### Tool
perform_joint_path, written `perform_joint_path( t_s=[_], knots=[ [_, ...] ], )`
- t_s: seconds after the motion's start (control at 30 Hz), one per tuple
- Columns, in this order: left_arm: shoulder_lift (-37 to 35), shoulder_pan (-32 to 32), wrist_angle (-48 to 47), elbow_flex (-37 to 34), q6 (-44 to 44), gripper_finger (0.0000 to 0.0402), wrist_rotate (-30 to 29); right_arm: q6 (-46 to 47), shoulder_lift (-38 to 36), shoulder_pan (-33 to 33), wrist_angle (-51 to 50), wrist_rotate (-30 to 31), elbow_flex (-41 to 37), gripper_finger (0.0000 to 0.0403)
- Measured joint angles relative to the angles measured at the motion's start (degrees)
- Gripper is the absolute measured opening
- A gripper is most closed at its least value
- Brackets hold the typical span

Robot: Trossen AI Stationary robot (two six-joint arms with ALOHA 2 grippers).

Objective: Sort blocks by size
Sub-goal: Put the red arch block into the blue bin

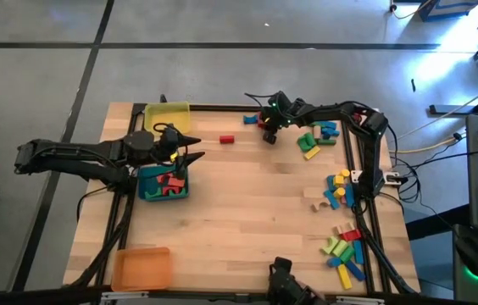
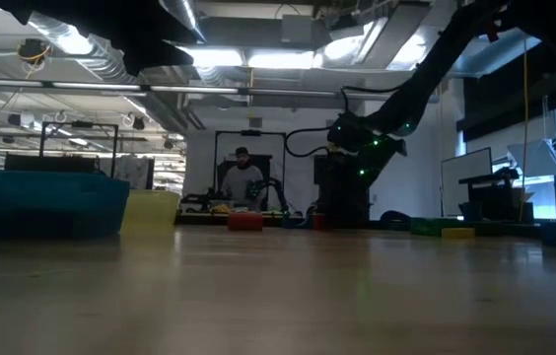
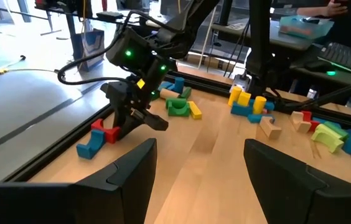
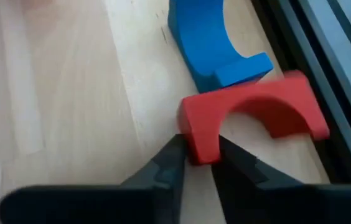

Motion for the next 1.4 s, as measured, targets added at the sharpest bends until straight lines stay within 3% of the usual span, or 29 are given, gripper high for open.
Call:
perform_joint_path(
  t_s=[0.13,0.43,0.8,1.1,1.4],
  knots=[
    [0.0,-0.02,-0.08,0.0,-0.08,0.0225,0.0,-1.14,0.0,0.0,0.08,0.04,0.0,0.0036],
    [0.0,-0.02,-0.54,0.0,1.66,0.0225,0.0,-1.61,-4.9,1.75,-4.6,0.44,0.01,0.0049],
    [5.33,-0.02,-0.5,0.0,-2.05,0.0225,0.0,-1.71,-13.41,14.39,-9.83,0.43,0.03,0.005],
    [14.61,-0.02,7.03,-0.01,-14.75,0.0225,-0.02,-5.39,-14.08,28.09,-4.37,13.75,0.03,0.0045],
    [23.71,-0.02,16.91,0.0,-22.69,0.0225,-1.07,-10.59,-14.05,34.75,5.48,25.61,0.03,0.0044]
  ],
)
